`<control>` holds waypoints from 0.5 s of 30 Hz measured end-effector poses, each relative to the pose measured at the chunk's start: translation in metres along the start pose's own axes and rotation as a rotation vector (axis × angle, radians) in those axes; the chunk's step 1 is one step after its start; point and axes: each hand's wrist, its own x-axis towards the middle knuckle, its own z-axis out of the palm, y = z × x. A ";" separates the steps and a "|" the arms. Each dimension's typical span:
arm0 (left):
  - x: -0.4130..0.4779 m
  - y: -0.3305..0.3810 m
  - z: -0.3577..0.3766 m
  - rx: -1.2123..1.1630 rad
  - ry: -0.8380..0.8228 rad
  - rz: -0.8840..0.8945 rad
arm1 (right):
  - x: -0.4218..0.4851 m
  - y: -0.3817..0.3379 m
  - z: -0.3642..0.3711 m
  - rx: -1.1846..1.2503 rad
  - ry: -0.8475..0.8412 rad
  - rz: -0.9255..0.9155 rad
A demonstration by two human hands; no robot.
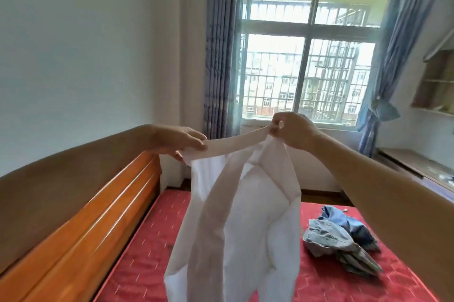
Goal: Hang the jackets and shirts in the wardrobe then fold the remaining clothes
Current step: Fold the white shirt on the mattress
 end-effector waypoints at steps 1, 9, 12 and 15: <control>0.010 0.011 0.010 0.028 -0.043 -0.008 | -0.001 0.008 -0.006 0.056 0.015 0.020; 0.071 0.078 0.099 0.178 -0.228 -0.063 | -0.016 0.056 -0.046 0.954 -0.241 0.173; 0.085 0.089 0.111 0.163 -0.151 -0.035 | -0.014 0.069 -0.049 1.006 -0.325 0.159; 0.100 0.097 0.113 0.204 0.195 0.073 | -0.014 0.079 -0.051 0.922 -0.368 0.096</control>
